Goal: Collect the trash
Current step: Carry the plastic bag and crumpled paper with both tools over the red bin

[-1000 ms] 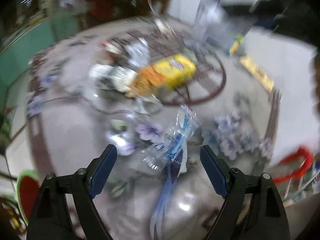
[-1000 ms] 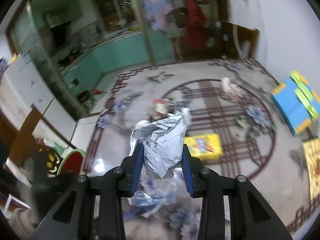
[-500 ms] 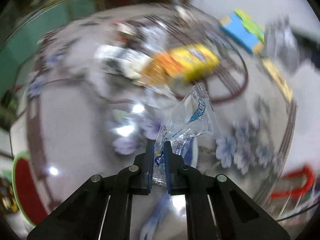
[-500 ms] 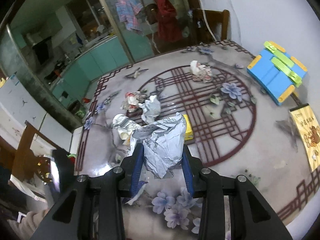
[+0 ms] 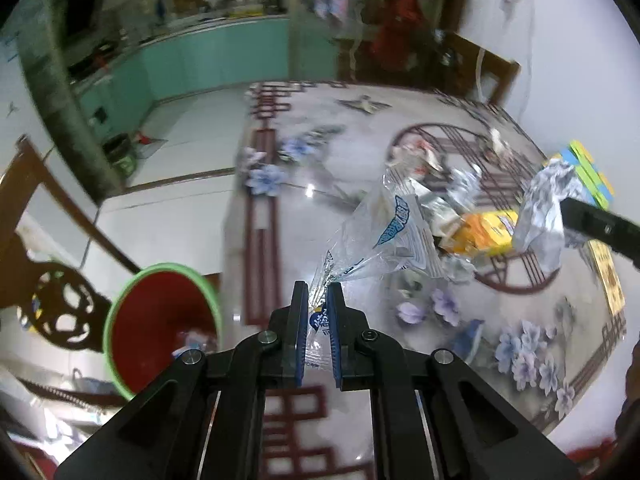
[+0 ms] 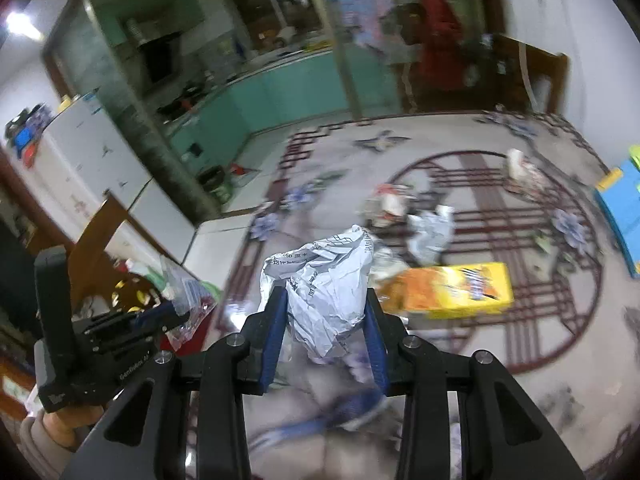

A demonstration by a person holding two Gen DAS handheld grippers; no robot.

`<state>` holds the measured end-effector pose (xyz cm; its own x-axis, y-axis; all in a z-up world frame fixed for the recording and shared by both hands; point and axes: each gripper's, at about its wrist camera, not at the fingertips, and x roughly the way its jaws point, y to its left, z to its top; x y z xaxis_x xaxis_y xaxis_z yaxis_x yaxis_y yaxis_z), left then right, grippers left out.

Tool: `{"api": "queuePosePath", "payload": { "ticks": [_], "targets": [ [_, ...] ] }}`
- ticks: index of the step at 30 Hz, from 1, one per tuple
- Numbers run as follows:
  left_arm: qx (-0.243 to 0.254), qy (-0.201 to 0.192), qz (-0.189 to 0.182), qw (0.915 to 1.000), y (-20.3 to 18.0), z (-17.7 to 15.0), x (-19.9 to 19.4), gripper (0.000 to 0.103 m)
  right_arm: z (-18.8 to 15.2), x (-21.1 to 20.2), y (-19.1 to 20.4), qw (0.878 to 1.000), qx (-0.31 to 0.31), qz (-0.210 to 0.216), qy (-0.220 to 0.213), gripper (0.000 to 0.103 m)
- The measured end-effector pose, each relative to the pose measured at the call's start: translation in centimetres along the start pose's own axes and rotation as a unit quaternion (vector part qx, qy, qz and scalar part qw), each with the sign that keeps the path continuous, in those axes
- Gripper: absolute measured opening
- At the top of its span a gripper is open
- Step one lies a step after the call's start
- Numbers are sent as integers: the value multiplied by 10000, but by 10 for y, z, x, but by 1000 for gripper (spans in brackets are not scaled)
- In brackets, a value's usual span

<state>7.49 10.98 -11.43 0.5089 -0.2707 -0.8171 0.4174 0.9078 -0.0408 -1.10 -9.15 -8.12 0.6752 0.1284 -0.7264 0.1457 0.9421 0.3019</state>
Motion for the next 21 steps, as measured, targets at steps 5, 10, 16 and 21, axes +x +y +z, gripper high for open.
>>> {"api": "queuePosePath", "payload": {
  "ticks": [5,10,16,21],
  "targets": [
    [-286,-84,174,9994,34,-5,-11,9,4,19,39,9992,-310,243,92,35],
    [-470,-74,308,9984,63,-11,-12,9,2,34,74,9977,-512,414,162,35],
    [-650,-66,423,9970,93,-17,-14,9,0,51,105,9957,-680,579,238,35],
    [-753,-78,468,9960,114,-20,-17,9,-2,60,128,9937,-826,696,305,35]
  ]
}}
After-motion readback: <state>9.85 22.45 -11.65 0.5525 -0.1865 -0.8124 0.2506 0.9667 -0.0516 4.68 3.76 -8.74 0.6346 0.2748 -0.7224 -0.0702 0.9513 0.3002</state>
